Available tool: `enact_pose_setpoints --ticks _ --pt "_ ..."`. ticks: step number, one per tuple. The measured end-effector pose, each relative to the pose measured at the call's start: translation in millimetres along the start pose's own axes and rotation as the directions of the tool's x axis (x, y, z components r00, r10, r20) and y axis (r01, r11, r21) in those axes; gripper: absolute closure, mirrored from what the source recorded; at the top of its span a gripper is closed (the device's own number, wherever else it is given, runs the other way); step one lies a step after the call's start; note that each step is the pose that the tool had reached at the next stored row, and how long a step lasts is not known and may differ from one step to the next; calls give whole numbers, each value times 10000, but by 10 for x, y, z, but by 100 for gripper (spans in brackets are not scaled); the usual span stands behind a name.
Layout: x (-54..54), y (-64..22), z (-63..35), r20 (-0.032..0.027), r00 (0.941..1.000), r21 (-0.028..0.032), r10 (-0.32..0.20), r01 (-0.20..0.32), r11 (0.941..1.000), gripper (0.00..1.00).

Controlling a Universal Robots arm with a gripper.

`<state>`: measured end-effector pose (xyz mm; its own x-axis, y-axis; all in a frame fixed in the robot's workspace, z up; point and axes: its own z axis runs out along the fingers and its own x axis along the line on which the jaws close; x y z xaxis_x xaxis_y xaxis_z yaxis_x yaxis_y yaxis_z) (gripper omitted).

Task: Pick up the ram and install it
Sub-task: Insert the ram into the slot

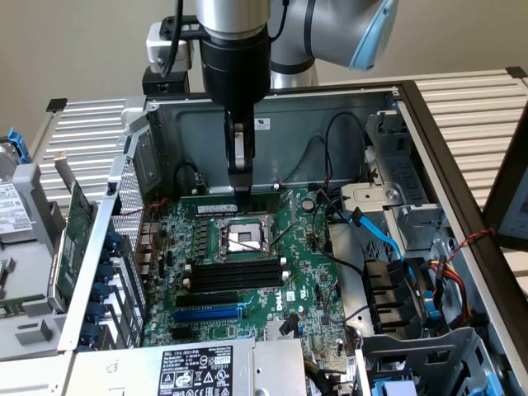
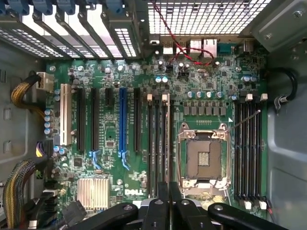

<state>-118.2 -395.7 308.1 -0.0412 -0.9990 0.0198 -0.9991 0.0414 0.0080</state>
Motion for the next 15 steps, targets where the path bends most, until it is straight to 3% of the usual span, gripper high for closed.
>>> enact_pose_setpoints --ticks 5,8,15 --pt "4 -1 40 -148 9999 64 23 -22 10000 87" --pt "4 -2 71 -208 9998 100 30 -28 9999 87" --pt "2 -2 186 -240 9997 118 31 -28 9999 87"
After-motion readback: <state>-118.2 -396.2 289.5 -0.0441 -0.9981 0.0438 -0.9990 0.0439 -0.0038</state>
